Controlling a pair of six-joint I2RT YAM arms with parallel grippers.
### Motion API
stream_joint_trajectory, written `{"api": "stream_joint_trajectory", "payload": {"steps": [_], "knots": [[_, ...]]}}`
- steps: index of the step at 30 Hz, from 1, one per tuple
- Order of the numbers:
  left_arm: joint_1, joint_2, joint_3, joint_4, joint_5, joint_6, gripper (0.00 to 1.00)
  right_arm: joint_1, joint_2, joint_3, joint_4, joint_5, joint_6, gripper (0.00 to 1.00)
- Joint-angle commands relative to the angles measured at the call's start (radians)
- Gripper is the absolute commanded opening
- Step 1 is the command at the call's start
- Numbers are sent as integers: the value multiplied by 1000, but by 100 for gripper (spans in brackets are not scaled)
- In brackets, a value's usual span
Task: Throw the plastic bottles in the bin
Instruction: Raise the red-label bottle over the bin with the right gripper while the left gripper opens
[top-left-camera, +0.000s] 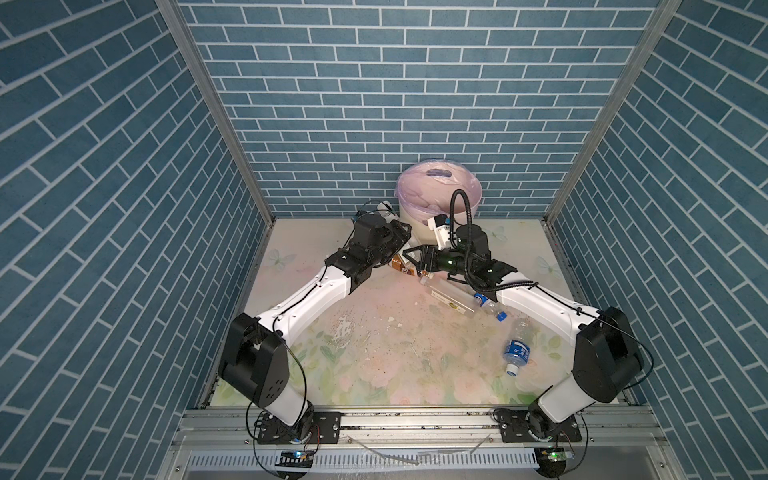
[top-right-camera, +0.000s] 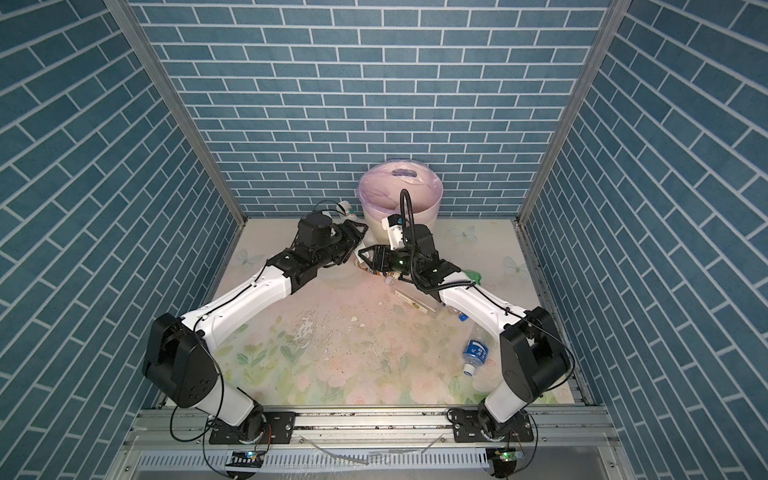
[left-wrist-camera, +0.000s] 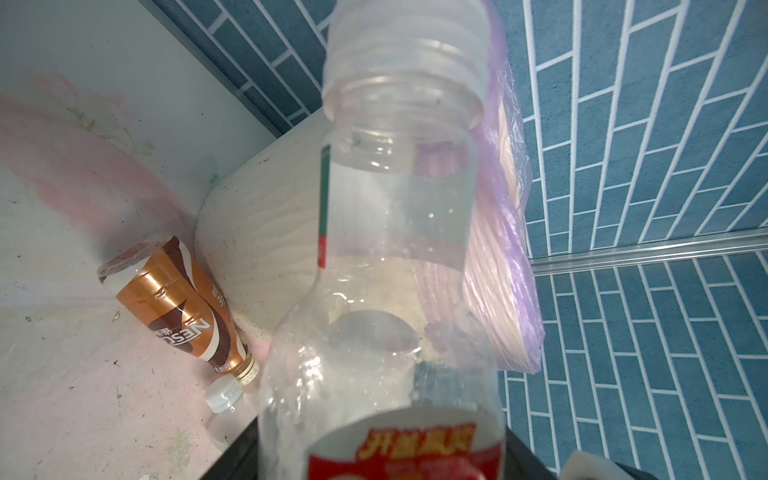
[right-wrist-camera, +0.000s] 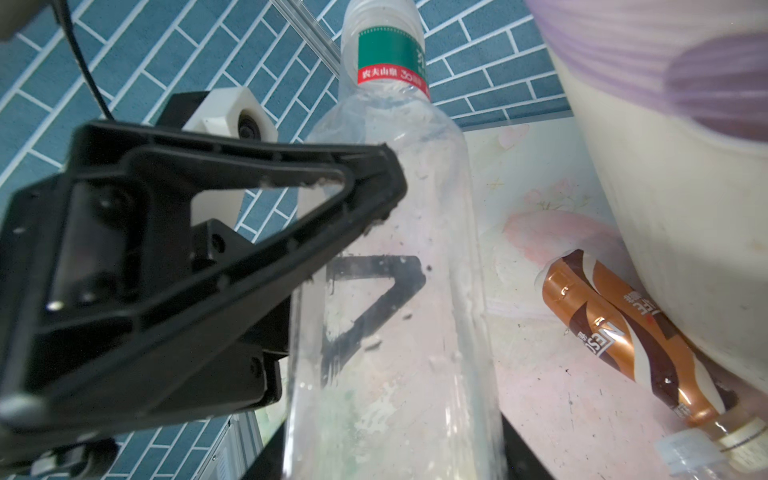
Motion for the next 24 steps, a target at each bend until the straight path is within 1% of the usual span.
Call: {"api": "stream_joint_trajectory", "payload": {"steps": [1,5,6,9,12,14,18,20,24], "knots": [[-7,-32,31,6,1,19,81,3,-37,51,-39,18,-22,46],[-3,-57,59,-32,-7,52,98,-13,-69,64,-105,31,-51,44],[-3,-72,66,-37,-12,61,99,-22,-81,64,-118,33,-56,43],[-3,-96,105,-63,-23,120,99,-50,-121,66,-155,43,-86,41],[-5,-118,152,-115,-46,162,99,-83,-171,78,-199,49,-124,40],[-3,-139,158,-122,-61,177,99,-117,-210,87,-230,60,-138,40],[-4,-168,160,-129,-87,205,99,-185,-292,121,-288,123,-189,38],[-4,-167,163,-129,-88,210,99,-214,-322,152,-314,163,-222,38],[-4,-149,169,-127,-67,206,99,-311,-354,244,-343,231,-248,38]]}}
